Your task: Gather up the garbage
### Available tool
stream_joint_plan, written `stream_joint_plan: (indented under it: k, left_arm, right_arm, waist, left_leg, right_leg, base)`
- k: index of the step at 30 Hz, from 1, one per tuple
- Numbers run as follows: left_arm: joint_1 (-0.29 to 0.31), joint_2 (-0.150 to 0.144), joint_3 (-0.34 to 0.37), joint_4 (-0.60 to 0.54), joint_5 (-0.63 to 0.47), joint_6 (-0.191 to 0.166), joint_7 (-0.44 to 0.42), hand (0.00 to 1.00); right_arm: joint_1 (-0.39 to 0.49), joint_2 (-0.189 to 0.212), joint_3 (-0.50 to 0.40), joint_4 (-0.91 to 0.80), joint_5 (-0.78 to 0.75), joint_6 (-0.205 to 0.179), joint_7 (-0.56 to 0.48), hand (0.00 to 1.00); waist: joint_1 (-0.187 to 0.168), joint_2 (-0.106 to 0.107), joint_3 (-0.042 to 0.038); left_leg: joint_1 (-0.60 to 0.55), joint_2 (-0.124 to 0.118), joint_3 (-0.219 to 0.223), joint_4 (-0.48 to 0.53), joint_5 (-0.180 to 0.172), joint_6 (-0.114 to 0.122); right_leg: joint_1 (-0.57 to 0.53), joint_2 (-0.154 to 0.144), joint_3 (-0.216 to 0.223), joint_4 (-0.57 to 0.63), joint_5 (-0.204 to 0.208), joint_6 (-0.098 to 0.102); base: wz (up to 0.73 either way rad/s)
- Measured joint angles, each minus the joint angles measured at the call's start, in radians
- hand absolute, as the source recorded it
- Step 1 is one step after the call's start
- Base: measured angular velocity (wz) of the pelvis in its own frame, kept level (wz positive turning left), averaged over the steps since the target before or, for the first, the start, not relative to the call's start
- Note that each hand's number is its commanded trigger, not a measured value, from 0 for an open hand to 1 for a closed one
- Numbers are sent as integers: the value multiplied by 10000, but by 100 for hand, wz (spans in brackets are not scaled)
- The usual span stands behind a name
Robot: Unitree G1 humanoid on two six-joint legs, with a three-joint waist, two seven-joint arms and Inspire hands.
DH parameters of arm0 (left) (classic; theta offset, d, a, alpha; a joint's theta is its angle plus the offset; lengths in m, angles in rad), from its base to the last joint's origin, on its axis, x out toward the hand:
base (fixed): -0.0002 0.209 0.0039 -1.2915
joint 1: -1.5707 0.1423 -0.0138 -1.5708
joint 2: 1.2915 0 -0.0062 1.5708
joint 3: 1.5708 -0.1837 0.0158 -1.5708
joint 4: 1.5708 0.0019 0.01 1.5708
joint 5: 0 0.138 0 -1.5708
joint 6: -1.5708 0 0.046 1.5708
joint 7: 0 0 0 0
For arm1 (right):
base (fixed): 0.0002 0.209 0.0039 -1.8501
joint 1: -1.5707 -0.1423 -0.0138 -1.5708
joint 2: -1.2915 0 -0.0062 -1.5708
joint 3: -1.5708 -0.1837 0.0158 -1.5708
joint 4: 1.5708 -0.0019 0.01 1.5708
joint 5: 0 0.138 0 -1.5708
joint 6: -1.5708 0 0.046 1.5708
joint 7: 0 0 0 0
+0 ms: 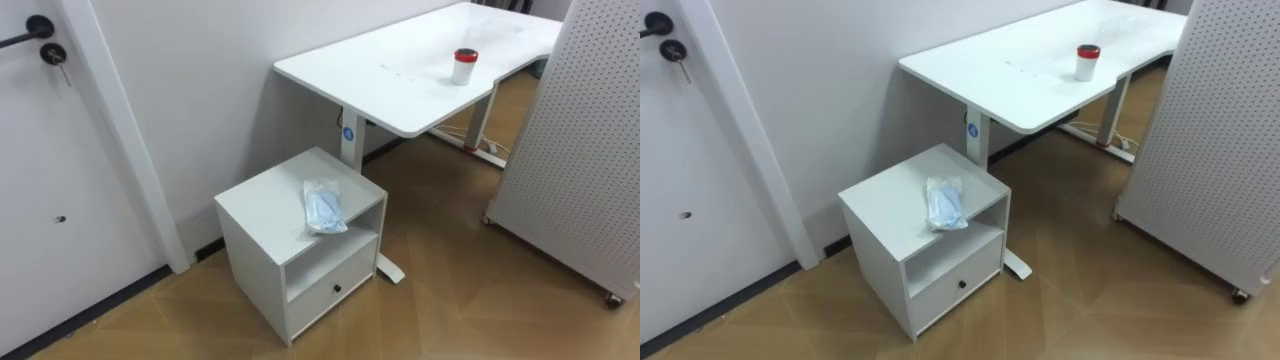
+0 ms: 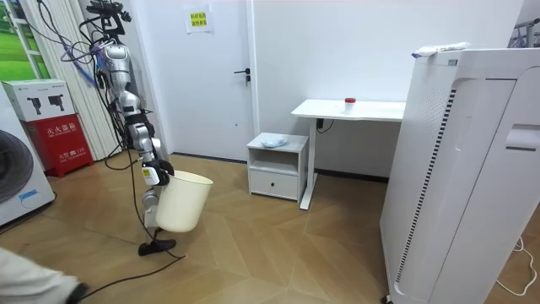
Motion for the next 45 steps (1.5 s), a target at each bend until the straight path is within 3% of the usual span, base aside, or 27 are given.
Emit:
stream_joint_plan:
  k: [3, 4, 20, 24, 25, 27, 29, 31, 33, 34, 36, 37, 39, 41, 42, 43, 44, 45]
  left_arm:
    - [86, -2, -10, 2, -18, 76, 0, 0]
    - [63, -2, -36, 1, -27, 130, 0, 0]
    - [148, -3, -50, 41, 59, 203, -107, 0]
    - [170, 23, -49, 49, 311, 205, -237, 0]
    - [175, 79, -50, 49, 311, 205, -238, 0]
    - [229, 146, -56, 40, 308, 224, -260, 0]
    - [161, 209, -50, 35, 316, 322, -329, 0]
    - [187, 208, -52, 42, 316, 427, -425, 0]
    - [197, 202, -51, 11, 304, 469, -479, 0]
    - [322, 203, -56, 15, 302, 488, -478, 0]
    - [391, 200, -85, -12, 284, 513, -468, 0]
    - [389, 196, -122, -61, 282, 527, -466, 0]
    - [439, 182, -125, -63, 275, 526, -447, 0]
    - [549, 184, -123, -62, 65, 521, -385, 0]
    - [534, 182, -123, -64, 63, 478, -388, 0]
    - [464, 182, -144, -86, 67, 309, -394, 0]
    - [374, 186, -150, -92, 65, 116, -398, 0]
    - [299, 190, -145, -78, 68, 24, -397, 0]
  right_arm:
    - [-6, 1, 64, 1, 90, 5, 2, 100]
    - [-49, 1, 117, 1, 83, 6, -3, 100]
    - [16, 1, 424, 1, 660, 11, 14, 100]
    - [45, -35, 400, -5, 476, 15, 82, 100]
    - [44, -37, 400, -10, 468, 19, 180, 100]
    - [45, -39, 424, -61, 444, 12, 279, 100]
    - [41, -34, 498, -188, 364, -2, 360, 100]
    - [32, -40, 492, -230, 165, -32, 396, 100]
    - [17, -46, 485, -274, 113, -131, 396, 100]
    - [8, -65, 511, -286, 106, -129, 398, 100]
    - [95, -74, 783, -337, 196, -134, 429, 100]
    - [175, -78, 785, -378, 255, -108, 422, 100]
    - [234, -98, 782, -346, 322, -99, 341, 100]
    - [249, -118, 806, -409, 285, -116, 308, 100]
    - [282, -121, 803, -449, 282, -120, 309, 100]
    - [340, -120, 784, -526, 282, -127, 311, 100]
    - [327, -116, 770, -543, 227, -108, 276, 100]
    - [271, -99, 764, -565, 105, -111, 245, 100]
  waist:
    - [27, 14, -28]
    - [25, 39, -115]
    - [27, 4, -74]
    - [21, 85, -26]
    - [44, 109, 20]
    - [63, 94, 33]
    - [81, 39, 36]
    - [139, -33, 37]
    - [131, -87, 24]
    - [198, -138, 24]
    - [168, -200, 14]
    - [168, -225, 12]
    - [280, -257, 8]
    - [326, -264, 9]
    - [272, -272, 10]
    - [190, -306, -43]
    - [179, -437, -67]
    - [201, -443, -53]
  left_leg:
    - [-74, 4, -5, 32, 1, 1]
    - [-203, 16, -12, 106, 1, 2]
    - [-321, 18, -133, 204, -6, 3]
    - [-553, 186, -282, 919, -349, -43]
    - [-698, 256, -297, 1274, -526, -79]
    - [-891, 434, -284, 1925, -862, -167]
    - [-1262, 711, -240, 2976, -1266, -297]
    - [-1558, 864, -125, 3726, -1318, -394]
    - [-1937, 1009, -5, 4577, -1135, -572]
    - [-2063, 1019, 1, 5003, -979, -653]
    - [-2569, 987, -9, 4761, -906, -756]
    - [-3068, 935, -12, 4050, -833, -823]
    - [-3641, 857, -57, 2436, -238, -979]
    - [-3990, 858, -25, 948, 1353, -887]
    - [-4030, 817, 9, 856, 1720, -864]
    - [-4027, 541, 22, 902, 2254, -609]
    - [-4124, 306, 63, 1189, 2296, -339]
    - [-4224, 244, 106, 1457, 2153, -256]
  right_leg:
    - [-59, 3, -12, 9, 0, 0]
    - [-155, 12, -11, 21, 1, -1]
    - [-152, 18, -276, 17, 3, -1]
    - [-72, 205, -252, 131, -27, -38]
    - [-139, 250, -232, 297, -182, -92]
    - [-321, 315, -225, 814, -522, -178]
    - [-626, 329, -181, 1686, -1214, -410]
    - [-838, 325, -108, 2218, -1516, -519]
    - [-796, 331, -42, 2439, -1672, -589]
    - [-649, 330, 198, 2507, -1756, -617]
    - [-607, 330, 379, 2500, -1862, -627]
    - [-589, 310, 465, 2503, -1975, -608]
    - [-495, 174, 533, 2495, -2153, -460]
    - [-160, -52, 556, 2367, -2441, -209]
    - [-46, -97, 560, 2273, -2504, -107]
    - [69, -265, 644, 2135, -2643, 126]
    - [86, -381, 862, 2068, -2681, 198]
    - [120, -432, 950, 1983, -2645, 262]
  base:
    - [1]
    - [0]
    - [2]
    - [7]
    - [-7]
    - [-9]
    - [-8]
    - [-12]
    - [-15]
    - [-20]
    - [3]
    - [18]
    - [-6]
    - [-21]
    - [4]
    - [9]
    - [0]
    - [-6]
